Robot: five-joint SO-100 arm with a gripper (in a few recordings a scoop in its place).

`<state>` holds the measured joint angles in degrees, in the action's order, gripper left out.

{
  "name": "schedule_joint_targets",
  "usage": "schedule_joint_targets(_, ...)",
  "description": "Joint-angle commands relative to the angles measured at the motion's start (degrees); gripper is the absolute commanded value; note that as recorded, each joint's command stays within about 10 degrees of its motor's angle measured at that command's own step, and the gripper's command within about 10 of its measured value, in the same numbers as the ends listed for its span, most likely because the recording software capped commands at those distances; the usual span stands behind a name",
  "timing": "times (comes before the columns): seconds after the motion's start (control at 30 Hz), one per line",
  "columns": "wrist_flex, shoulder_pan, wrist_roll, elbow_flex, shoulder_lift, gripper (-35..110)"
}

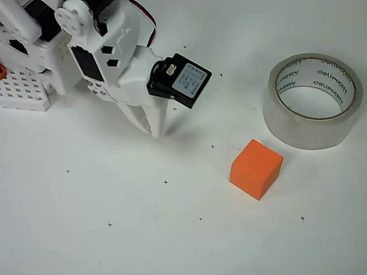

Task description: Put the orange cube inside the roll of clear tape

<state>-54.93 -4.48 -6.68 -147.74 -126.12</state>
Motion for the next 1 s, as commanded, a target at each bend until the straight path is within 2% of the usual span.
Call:
schedule_joint_targets(0.0,-0.2,-1.2,-1.7,9.8,5.4,4)
schedule_joint_targets(0.5,-0.5,-1.8,-3.5,33.7,12.2,17)
schedule_joint_targets(0.73,-0.5,-2.8,-3.4,36.8,16.0,26)
schedule_joint_targets(0.97,-0.5,-3.0,-3.8,41.6,21.8,30)
